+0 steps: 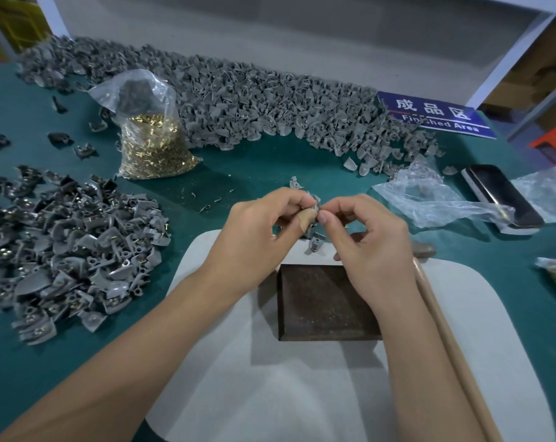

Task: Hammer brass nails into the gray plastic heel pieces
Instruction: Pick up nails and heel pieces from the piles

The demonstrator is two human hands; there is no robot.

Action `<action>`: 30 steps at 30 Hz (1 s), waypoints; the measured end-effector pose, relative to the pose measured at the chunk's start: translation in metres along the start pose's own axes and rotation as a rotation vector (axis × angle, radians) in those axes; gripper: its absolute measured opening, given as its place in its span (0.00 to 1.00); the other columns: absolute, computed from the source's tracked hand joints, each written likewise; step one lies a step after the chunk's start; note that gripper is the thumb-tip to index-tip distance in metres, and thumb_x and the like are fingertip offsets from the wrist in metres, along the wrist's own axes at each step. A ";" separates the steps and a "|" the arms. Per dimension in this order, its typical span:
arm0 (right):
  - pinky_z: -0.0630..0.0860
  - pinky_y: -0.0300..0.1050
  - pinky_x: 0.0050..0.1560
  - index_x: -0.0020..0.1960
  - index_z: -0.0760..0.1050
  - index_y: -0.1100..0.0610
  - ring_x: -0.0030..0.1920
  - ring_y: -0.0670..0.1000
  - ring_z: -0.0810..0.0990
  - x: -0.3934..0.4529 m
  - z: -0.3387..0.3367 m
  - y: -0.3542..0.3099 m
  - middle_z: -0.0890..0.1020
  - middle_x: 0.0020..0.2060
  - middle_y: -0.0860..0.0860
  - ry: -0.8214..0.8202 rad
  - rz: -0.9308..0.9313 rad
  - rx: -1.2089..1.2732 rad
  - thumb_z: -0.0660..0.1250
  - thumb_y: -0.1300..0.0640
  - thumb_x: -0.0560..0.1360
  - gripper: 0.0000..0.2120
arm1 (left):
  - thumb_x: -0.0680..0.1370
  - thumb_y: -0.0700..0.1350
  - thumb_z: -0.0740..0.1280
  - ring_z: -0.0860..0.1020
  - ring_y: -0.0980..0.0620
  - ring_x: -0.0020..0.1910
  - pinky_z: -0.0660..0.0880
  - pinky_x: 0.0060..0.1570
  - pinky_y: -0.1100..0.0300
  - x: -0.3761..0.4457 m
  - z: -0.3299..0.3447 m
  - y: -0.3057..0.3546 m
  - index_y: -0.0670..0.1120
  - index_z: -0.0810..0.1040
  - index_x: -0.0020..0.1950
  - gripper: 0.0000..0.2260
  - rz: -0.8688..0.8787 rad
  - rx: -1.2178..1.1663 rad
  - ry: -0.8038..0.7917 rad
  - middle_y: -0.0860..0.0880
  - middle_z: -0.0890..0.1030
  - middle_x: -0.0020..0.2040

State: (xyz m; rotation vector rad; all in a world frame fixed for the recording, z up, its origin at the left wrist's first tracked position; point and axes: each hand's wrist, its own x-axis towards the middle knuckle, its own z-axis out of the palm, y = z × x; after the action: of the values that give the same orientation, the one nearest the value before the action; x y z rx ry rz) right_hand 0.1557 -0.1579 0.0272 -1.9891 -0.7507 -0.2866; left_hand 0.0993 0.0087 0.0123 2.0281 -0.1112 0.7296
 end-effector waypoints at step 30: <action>0.75 0.37 0.47 0.46 0.83 0.56 0.41 0.48 0.81 0.004 0.002 -0.006 0.84 0.39 0.47 0.003 0.098 0.155 0.71 0.65 0.78 0.06 | 0.80 0.40 0.71 0.85 0.53 0.41 0.81 0.42 0.62 -0.004 0.013 0.010 0.47 0.81 0.51 0.03 -0.292 -0.378 0.081 0.50 0.86 0.44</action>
State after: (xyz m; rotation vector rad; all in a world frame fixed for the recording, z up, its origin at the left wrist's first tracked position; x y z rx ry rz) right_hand 0.1547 -0.1528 0.0320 -1.8711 -0.6517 -0.1681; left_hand 0.0990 -0.0079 0.0127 1.6086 0.0876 0.5566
